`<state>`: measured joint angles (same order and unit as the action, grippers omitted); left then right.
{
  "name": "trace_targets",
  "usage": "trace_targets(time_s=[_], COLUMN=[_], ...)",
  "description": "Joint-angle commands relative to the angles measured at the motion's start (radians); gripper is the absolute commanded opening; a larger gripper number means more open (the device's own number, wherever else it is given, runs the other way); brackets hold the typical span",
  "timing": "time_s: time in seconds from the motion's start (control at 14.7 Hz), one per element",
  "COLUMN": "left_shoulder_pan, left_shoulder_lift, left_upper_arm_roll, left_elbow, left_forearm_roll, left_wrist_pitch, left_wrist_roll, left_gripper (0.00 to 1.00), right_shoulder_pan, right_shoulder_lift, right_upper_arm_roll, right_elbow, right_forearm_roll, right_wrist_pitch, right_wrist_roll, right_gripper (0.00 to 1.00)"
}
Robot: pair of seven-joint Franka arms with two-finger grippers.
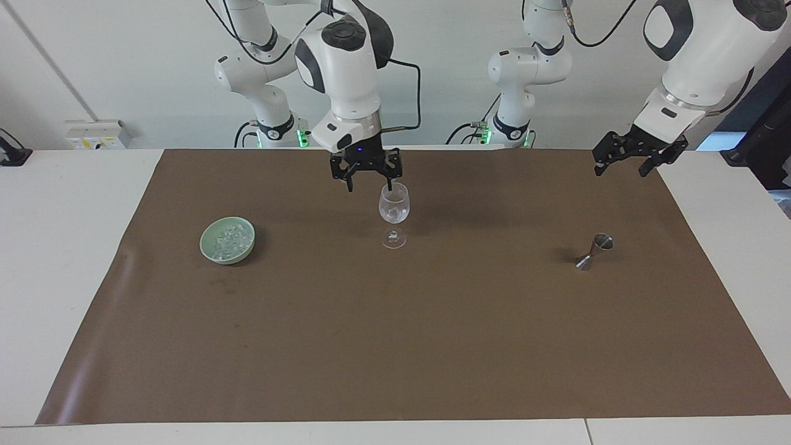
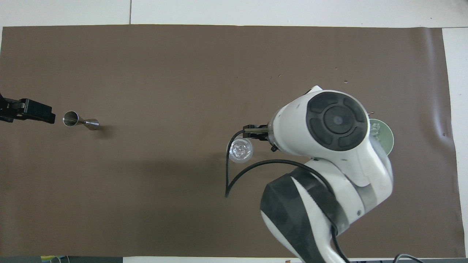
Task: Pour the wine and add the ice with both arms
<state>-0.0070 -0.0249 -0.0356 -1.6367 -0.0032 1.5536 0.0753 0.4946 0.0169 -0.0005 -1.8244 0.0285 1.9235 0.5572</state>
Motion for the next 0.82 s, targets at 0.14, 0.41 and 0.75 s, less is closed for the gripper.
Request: trace_targets(time_s=[0.14, 0.41, 0.75], left_shoulder_pan=[0.005, 0.005, 0.005], left_shoulder_lift=[-0.026, -0.026, -0.026], left_upper_arm_roll=[-0.003, -0.003, -0.003], left_elbow=[-0.023, -0.023, -0.023], left_forearm_roll=[0.02, 0.02, 0.02], left_wrist_pitch=[-0.007, -0.007, -0.009], left_wrist_roll=[0.009, 0.009, 0.009], left_gripper=[1.0, 1.0, 1.0], right_shoulder_pan=[-0.207, -0.355, -0.534], right_shoulder_lift=[-0.095, -0.101, -0.095], right_upper_arm_roll=[0.002, -0.003, -0.009], right_elbow=[-0.006, -0.004, 0.106], right_forearm_roll=[-0.006, -0.006, -0.004], right_wrist_pitch=[-0.113, -0.178, -0.374], right_wrist_roll=[-0.187, -0.321, -0.471], right_gripper=[1.0, 1.0, 1.0])
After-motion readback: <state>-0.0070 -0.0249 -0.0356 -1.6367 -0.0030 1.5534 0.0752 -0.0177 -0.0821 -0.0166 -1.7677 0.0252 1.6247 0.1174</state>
